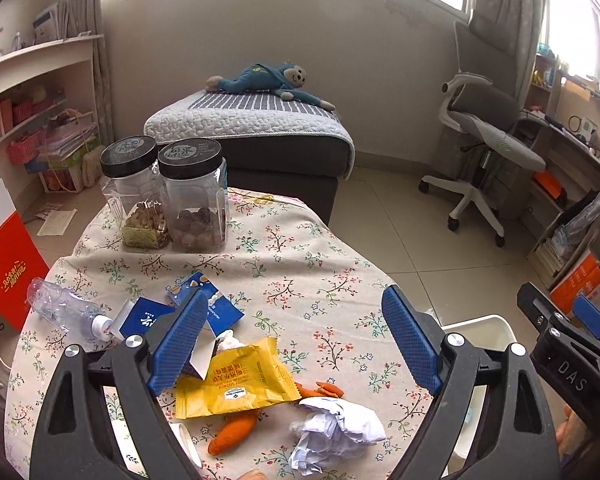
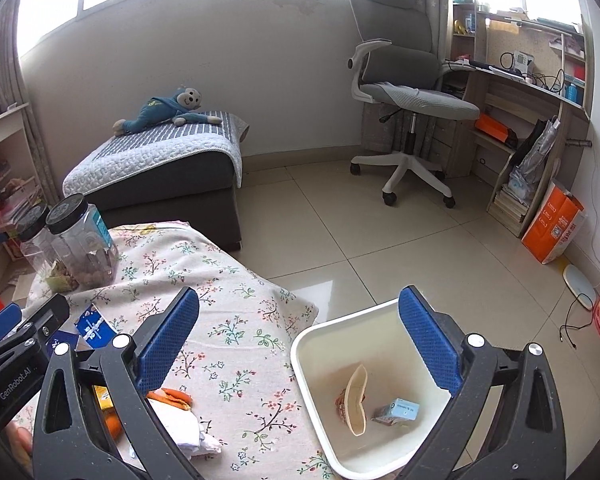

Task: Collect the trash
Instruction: 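Move both tools back over the table toward the bottle and blue box, then grasp the plastic water bottle with the left tool while the right tool grasps the blue box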

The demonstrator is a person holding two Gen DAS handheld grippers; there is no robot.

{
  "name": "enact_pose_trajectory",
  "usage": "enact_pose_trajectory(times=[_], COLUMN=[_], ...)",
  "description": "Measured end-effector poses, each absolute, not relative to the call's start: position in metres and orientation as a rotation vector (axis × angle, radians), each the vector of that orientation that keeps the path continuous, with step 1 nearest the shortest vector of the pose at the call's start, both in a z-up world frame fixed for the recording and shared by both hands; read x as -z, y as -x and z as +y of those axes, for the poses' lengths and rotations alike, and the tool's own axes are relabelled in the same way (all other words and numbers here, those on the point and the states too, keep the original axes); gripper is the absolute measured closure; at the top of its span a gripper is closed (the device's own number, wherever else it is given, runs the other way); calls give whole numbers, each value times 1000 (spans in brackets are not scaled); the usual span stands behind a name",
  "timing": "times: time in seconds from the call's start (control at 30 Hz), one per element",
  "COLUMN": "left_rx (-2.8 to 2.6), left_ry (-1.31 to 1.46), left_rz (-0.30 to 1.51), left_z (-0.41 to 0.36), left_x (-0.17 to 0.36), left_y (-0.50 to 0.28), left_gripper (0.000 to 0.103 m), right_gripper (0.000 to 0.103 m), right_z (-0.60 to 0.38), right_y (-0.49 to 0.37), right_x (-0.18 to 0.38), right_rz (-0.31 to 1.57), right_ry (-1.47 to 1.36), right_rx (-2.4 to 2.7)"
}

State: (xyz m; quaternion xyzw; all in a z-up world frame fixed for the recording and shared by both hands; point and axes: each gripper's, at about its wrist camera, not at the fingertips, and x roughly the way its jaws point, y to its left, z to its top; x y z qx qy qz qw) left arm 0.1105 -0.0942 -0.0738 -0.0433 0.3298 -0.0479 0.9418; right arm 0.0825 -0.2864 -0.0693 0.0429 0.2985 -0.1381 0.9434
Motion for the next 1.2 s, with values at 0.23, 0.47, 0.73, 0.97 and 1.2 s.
enact_pose_trajectory(times=[0.23,0.47,0.73,0.97,1.2], left_rx=[37,-19,-98,-154,-191], left_ry=[99,106,142,173,247], left_rz=[665,672,700,733,791], left_z=[-60,-31,13,48,80], left_x=[76,78,85,94,107], left_y=[-108,-107,-110,-113,-122], left_gripper=[17,17,17,17,17], right_gripper=[7,7,7,7,7], right_z=[-250,-216,-177,-141,-114], right_y=[-94,-104,-118,-130,-145], right_x=[69,74,83,95,108], right_rz=[615,630,654,682,733], right_ry=[-66,-49,-18,11,25], right_rx=[229,171,114,55,-29])
